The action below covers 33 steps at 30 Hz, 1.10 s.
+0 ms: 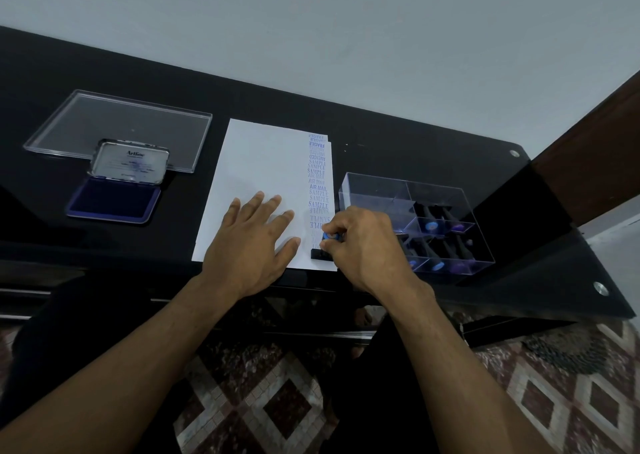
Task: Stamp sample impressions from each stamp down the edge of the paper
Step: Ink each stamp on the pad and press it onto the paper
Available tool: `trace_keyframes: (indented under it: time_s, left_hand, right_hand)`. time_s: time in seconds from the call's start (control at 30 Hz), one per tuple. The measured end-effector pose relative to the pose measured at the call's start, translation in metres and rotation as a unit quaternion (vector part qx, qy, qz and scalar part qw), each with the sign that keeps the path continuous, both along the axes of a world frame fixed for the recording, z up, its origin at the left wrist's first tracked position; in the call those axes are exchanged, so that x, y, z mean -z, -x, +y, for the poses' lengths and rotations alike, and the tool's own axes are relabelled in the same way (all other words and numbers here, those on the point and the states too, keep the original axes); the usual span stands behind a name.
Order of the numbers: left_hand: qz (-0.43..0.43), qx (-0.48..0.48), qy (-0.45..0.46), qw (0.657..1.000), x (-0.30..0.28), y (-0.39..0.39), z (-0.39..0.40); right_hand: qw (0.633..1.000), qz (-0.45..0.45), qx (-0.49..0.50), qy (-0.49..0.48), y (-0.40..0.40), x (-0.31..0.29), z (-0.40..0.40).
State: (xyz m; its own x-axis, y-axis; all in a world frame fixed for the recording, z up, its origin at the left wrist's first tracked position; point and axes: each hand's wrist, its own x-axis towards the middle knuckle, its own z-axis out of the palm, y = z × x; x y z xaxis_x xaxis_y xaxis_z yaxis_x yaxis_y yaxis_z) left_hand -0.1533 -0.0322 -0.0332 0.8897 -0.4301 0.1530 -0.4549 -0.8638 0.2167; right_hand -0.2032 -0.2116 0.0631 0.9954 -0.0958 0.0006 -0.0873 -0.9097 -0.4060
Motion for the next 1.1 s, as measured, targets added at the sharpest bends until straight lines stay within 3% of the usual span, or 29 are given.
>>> trace_keyframes:
  time_s: [0.47, 0.6, 0.73, 0.83, 1.1]
  left_hand:
    - [-0.002, 0.001, 0.001, 1.0, 0.001, -0.001, 0.0]
    - [-0.004, 0.006, 0.01, 1.0, 0.004, -0.001, 0.002]
    - [-0.001, 0.008, 0.014, 1.0, 0.003, -0.001, 0.002]
    - [-0.004, 0.008, 0.011, 1.0, 0.003, -0.001, 0.002]
    - [-0.006, 0.012, 0.01, 1.0, 0.003, 0.0, 0.001]
  right_hand:
    - [0.997, -0.065, -0.006, -0.052, 0.003, 0.003, -0.007]
    - [0.945, -0.166, 0.116, -0.258, 0.006, 0.003, -0.013]
    - [0.882, -0.182, 0.219, -0.376, 0.003, 0.01, -0.015]
    - [0.857, -0.191, 0.245, -0.41, 0.002, 0.013, -0.016]
    - [0.839, -0.196, 0.254, -0.441, 0.003, 0.013, -0.02]
